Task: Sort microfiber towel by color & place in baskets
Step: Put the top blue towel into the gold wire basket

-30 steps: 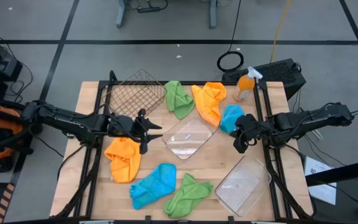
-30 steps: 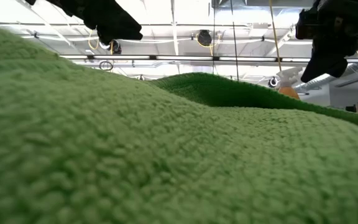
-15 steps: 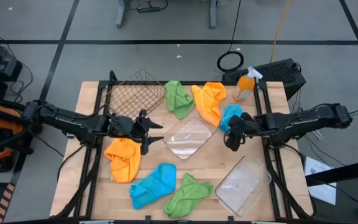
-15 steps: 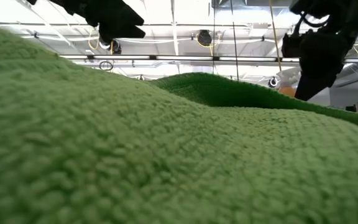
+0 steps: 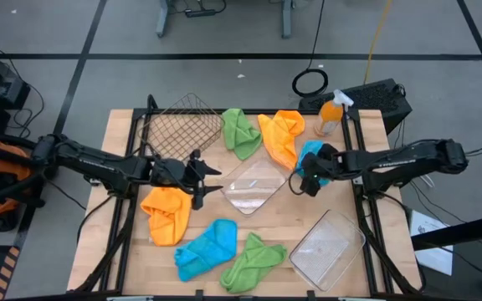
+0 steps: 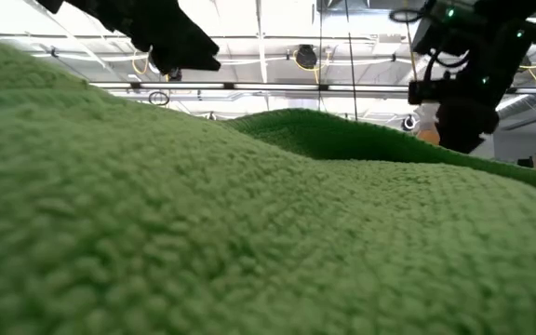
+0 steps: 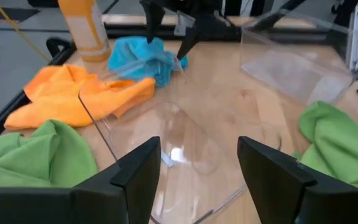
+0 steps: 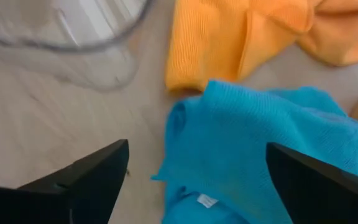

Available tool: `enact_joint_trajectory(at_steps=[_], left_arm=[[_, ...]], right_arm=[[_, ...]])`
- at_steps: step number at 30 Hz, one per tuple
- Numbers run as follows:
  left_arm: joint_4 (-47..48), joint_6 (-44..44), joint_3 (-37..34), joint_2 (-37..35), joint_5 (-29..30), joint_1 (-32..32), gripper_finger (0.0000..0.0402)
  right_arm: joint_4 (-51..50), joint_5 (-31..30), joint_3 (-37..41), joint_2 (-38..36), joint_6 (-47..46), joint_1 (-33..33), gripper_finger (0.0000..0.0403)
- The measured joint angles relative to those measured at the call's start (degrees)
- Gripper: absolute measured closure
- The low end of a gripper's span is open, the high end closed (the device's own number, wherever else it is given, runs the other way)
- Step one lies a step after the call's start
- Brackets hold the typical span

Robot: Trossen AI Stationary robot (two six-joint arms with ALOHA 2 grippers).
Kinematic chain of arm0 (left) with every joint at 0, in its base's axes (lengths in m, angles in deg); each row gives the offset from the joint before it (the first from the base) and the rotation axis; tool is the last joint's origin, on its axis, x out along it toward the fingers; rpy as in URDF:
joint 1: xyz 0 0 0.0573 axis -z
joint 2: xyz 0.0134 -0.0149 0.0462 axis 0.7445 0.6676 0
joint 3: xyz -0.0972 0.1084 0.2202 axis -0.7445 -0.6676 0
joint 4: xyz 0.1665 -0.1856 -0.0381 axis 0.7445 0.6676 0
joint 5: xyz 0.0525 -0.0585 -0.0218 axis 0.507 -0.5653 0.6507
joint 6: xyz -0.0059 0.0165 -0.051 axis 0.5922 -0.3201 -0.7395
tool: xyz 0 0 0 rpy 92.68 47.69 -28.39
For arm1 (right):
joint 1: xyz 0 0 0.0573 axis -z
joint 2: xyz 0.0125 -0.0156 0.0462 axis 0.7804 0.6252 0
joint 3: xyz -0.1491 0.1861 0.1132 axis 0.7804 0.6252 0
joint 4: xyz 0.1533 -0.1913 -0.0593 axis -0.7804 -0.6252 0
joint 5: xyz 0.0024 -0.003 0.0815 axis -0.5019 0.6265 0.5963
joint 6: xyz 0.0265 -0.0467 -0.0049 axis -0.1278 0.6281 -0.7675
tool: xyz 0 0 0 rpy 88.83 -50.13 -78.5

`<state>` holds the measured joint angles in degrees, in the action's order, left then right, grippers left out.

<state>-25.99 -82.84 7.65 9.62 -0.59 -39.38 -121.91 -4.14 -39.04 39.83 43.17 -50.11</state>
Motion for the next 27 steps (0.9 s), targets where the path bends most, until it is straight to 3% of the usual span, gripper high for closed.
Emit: enact_joint_trajectory(at_steps=[6,13,19,27], left_arm=[[-2.0,1.2,0.0,1.9,0.0,0.0,0.0180],[-4.1,1.2,0.0,2.0,0.1,0.0,0.0180],[-4.1,1.2,0.0,2.0,0.0,0.0,0.0180],[-4.0,1.3,0.0,2.0,-0.1,0.0,0.0180]], right_arm=[[-1.1,-4.5,0.0,7.3,0.4,0.2,0.0030],[-0.2,-1.0,0.0,15.3,-0.1,2.9,0.0074],[1.1,2.1,-0.3,19.6,-0.7,3.6,0.0168],[3.2,5.4,-0.2,19.8,-2.5,3.6,0.0347]])
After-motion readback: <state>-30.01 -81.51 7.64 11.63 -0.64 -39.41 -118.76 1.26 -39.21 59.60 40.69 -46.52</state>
